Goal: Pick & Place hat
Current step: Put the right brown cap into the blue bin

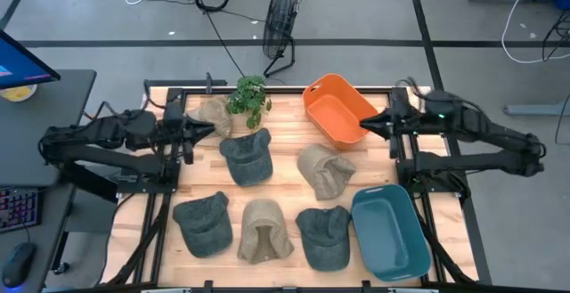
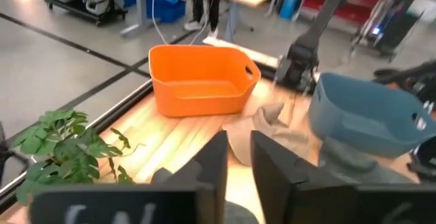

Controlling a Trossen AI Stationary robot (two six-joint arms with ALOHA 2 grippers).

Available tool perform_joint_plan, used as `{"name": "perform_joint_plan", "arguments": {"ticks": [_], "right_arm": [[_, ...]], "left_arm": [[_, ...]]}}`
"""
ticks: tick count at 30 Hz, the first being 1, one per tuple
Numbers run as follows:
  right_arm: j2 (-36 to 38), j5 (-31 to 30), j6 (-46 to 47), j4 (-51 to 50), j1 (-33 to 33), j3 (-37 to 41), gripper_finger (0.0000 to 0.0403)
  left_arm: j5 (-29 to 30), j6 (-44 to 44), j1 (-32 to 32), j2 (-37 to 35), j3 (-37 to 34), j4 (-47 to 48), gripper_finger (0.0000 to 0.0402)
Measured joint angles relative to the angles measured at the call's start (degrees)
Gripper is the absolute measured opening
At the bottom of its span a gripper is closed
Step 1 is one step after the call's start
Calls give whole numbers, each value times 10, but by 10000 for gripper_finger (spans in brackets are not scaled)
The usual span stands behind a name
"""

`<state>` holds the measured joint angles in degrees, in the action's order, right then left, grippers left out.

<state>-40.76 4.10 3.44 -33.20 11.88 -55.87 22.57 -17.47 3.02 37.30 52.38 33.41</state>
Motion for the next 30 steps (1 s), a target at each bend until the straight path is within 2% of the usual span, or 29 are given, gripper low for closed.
{"name": "perform_joint_plan", "arguments": {"ticks": [3, 7, 12, 16, 18, 24, 30], "right_arm": [[-61, 6, -18, -29, 0, -41, 74], [-121, 45, -34, -55, 0, -78, 114], [-185, 71, -81, -66, -28, -88, 162], [-250, 72, -123, -76, -61, -88, 189], [-288, 53, -141, -88, -74, -88, 195], [-394, -9, -214, -153, -84, -88, 199], [-484, -50, -291, -171, -84, -88, 199]], "left_arm": [[0, 0, 0, 27, 17, 4, 118], [3, -2, 0, 47, 28, 15, 169], [7, -14, 0, 63, 28, 12, 209], [7, -14, 0, 72, 28, 13, 215], [7, -14, 0, 75, 28, 11, 212], [7, -14, 0, 80, 28, 11, 202], [7, -14, 0, 81, 28, 11, 199]]}}
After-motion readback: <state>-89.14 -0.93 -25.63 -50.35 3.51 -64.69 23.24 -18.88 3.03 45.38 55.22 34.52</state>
